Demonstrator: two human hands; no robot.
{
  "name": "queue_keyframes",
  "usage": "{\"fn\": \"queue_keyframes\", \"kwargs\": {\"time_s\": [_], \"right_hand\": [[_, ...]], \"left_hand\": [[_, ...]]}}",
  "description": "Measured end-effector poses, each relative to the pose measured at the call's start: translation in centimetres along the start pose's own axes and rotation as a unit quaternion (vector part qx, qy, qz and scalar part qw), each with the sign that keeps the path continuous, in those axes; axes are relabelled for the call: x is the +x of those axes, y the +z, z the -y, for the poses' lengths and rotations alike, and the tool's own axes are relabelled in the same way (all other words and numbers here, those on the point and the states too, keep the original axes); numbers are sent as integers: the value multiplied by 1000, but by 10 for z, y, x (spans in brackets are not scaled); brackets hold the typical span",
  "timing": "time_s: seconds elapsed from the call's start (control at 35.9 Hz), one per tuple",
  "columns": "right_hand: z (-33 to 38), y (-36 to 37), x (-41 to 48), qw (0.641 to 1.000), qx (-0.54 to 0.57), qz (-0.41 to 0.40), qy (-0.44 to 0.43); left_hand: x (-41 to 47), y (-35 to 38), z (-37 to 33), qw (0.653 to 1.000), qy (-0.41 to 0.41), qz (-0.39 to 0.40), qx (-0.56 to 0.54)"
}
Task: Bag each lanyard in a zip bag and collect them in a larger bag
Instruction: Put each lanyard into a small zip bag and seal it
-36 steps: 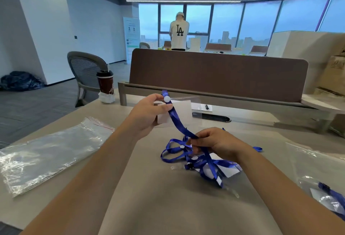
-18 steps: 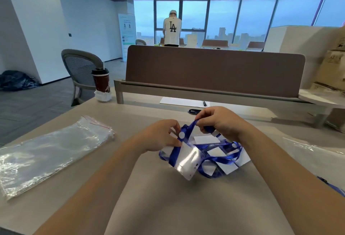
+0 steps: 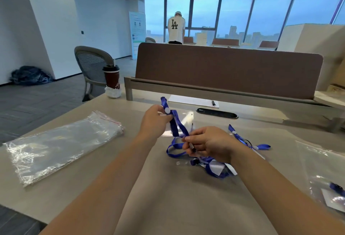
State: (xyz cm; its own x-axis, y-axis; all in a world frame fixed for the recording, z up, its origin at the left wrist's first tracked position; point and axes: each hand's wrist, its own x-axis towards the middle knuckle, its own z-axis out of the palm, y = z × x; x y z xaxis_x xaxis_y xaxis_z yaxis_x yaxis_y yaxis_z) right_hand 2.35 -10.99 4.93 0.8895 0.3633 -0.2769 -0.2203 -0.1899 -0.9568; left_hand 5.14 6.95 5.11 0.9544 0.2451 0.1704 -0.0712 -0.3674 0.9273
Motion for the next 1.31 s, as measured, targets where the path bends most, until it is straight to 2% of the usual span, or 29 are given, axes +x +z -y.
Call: {"fn": "queue_keyframes", "kwargs": {"time_s": [0.08,0.17,0.28,0.39,0.53,0.7,0.97,1.11,1.22,1.31], "right_hand": [[-6,-1,4,999,-3,22,29],[-12,-5,5,997,-24,52,56],[-17,-15,8,998,-1,48,32],[-12,-31,7,998,-34,44,8],[-4,-43,-1,983,-59,173,10],[6,-52,-7,973,-27,230,1],[15,-42,5,990,-126,56,11],[15,-34,2,993,-110,12,-41],[12,-23,-4,976,-176,-70,-106],[9,-16,-3,952,-251,-94,-150]], "left_hand": [[1,-5,-5,999,-18,20,-34],[1,-15,-11,990,-54,55,-119],[-2,-27,-18,969,-56,152,-188],[-8,-34,-23,962,-37,233,-136],[-12,-34,-24,953,-17,294,-73],[-11,-28,-24,947,12,320,35],[-17,-16,-24,941,83,283,163],[-19,-10,-19,943,93,264,179],[-18,-7,-13,951,95,237,173],[-19,-7,-11,954,91,241,156]]}}
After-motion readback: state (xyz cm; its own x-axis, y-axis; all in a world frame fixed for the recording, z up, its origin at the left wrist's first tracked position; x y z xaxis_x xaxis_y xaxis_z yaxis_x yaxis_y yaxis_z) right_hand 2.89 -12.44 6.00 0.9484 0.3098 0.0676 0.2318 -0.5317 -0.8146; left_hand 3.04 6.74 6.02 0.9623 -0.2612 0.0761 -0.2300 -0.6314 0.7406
